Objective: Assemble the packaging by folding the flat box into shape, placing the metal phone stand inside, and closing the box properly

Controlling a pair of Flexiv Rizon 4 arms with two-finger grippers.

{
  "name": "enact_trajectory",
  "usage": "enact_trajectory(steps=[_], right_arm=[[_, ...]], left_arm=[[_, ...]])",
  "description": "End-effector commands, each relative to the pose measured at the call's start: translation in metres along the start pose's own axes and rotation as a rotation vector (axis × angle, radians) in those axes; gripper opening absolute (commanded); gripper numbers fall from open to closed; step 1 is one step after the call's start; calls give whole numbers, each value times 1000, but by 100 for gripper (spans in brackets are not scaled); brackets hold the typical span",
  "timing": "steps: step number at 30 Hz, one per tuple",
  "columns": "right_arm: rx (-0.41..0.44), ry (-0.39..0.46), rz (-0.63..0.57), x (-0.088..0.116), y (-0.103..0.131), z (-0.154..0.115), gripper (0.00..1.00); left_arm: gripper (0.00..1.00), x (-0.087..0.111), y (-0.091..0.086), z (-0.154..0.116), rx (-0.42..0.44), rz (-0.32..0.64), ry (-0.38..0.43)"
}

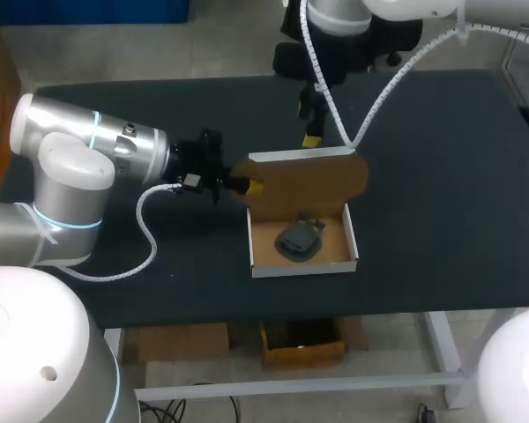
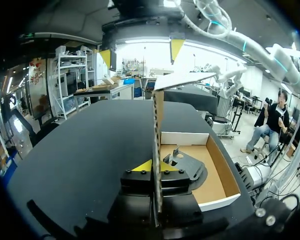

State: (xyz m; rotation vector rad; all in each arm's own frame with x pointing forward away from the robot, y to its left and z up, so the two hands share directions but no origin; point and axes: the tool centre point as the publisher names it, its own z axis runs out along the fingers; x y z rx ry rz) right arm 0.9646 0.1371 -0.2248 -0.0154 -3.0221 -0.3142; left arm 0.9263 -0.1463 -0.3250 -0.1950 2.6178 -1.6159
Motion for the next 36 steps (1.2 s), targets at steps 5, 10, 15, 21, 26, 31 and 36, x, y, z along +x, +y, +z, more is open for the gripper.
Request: enact_trajectory(steps=[5,10,15,21,26,31,36], right_arm=[[-22,-14,138,-22,-5,-9,100],[8,-55,196,-27,-5,-13,100],[8,-55,196,-27,-5,-13,100],[8,-55,196,-27,-5,-13,100],[15,-60,197,-27,-5,-13,100],[41,-24,267,-30,-8,-8,100],[34,3,335,-30,-13,-5,100]], left_arm=[[0,0,1,2,1,0,-1],[0,0,1,2,1,0,-1],[0,0,1,2,1,0,-1],[0,0,1,2,1,0,-1],[0,0,1,2,4,16,1],[0,1,4,2,-6,72,-34],[0,5,8,2,-9,106,-53]])
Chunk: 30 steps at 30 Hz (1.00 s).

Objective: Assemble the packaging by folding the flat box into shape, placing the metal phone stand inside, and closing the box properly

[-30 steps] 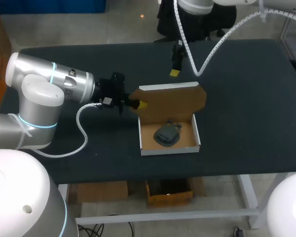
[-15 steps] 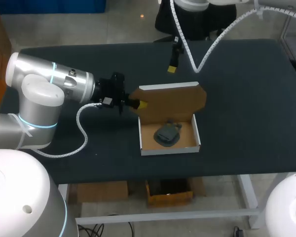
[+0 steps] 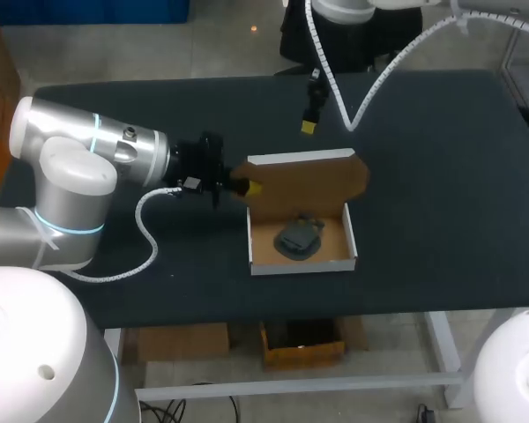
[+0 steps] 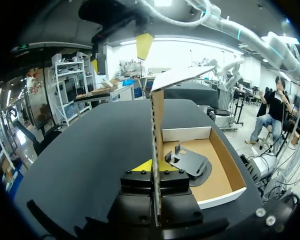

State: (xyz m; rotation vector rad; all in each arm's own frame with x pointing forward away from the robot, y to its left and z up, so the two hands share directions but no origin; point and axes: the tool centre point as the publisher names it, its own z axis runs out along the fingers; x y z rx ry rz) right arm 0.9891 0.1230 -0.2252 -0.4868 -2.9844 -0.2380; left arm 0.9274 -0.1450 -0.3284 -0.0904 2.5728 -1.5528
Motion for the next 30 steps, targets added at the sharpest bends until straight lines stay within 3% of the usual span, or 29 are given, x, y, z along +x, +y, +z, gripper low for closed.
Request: enact_trajectory(steps=[1,9,16,21,23,30], right_arm=[[13,35,63,-5,-1,1,100],[-18,88,230,1,-16,6,100],[-6,94,446,12,-30,10,100],[-49,139,517,22,-41,17,100],[-49,120,547,30,-44,23,100],[-49,120,547,30,-44,23,100]], left_arm=[[0,8,4,1,3,17,-26],[0,15,6,3,-18,91,-76],[0,19,5,6,-39,140,-106],[0,22,5,8,-58,178,-132],[0,23,5,9,-69,194,-144],[0,24,3,8,-67,216,-142]])
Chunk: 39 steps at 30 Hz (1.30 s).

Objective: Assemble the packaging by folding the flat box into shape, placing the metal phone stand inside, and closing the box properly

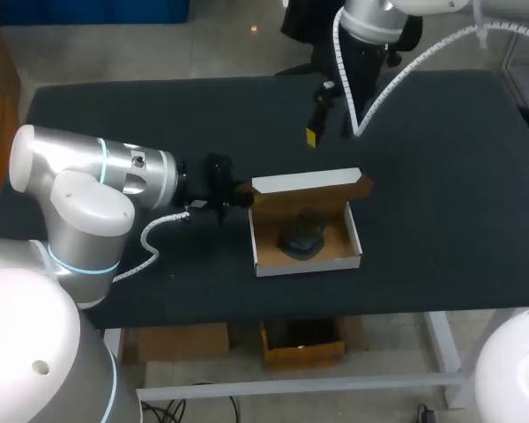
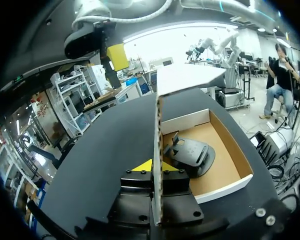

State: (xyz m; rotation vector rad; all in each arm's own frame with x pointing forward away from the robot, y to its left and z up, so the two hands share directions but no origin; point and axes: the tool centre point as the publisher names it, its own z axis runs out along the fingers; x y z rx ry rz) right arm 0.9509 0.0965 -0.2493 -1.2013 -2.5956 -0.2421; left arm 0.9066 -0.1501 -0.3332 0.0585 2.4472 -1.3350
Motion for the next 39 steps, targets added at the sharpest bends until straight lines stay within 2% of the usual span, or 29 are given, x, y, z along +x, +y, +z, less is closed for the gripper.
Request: enact_trajectory(steps=[1,10,15,18,24,27,29,39], right_arm=[[-26,-6,-1,2,-6,1,100],[-26,-6,-1,2,-6,1,100],[6,26,91,5,0,1,100],[42,69,186,3,-4,6,100],[129,169,459,-6,-20,18,100],[123,210,545,-8,-29,23,100],[113,234,556,-7,-33,25,100],[113,234,556,-7,-33,25,100]], left_arm=[[0,3,0,4,4,19,-8],[0,2,-2,4,-13,83,-17],[0,-1,-1,4,-19,108,-34],[0,-2,0,4,-18,127,-42],[0,-2,3,6,-29,169,-72],[0,-2,4,6,-26,180,-82],[0,-1,4,6,-24,195,-90],[0,-1,4,5,-41,231,-111]])
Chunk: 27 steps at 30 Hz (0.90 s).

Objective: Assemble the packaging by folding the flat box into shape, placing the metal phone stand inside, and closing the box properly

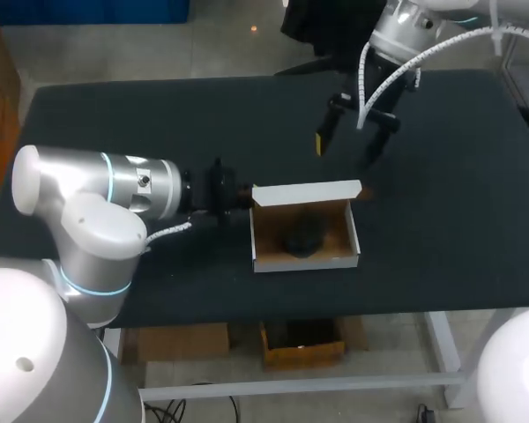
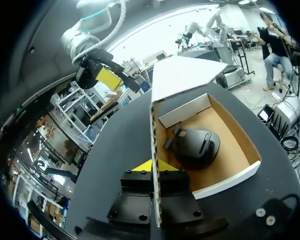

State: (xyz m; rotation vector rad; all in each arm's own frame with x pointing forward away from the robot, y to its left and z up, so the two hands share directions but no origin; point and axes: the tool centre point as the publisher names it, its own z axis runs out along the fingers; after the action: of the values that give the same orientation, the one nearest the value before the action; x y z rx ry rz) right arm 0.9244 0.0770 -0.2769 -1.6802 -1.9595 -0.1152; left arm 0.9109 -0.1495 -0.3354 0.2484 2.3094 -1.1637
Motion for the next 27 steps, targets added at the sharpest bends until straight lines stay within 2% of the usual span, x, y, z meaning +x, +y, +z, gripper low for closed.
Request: enact_trajectory(steps=[1,6,10,16,21,26,27], right_arm=[[8,1,-2,0,1,-1,100],[7,-12,0,3,2,-1,100],[50,-25,47,11,-4,3,100],[129,-25,113,3,-14,14,100],[128,-49,171,-7,-22,17,100],[138,-40,190,-15,-25,15,93],[138,-42,195,-16,-25,15,86]], left_arm=[[0,3,0,3,-2,7,-18],[0,4,-1,3,-8,14,-20],[0,5,0,3,-16,23,-23],[0,5,1,3,-8,39,-40],[0,7,1,3,-3,67,-54],[0,11,2,5,-7,99,-72],[0,12,2,5,-4,107,-77]])
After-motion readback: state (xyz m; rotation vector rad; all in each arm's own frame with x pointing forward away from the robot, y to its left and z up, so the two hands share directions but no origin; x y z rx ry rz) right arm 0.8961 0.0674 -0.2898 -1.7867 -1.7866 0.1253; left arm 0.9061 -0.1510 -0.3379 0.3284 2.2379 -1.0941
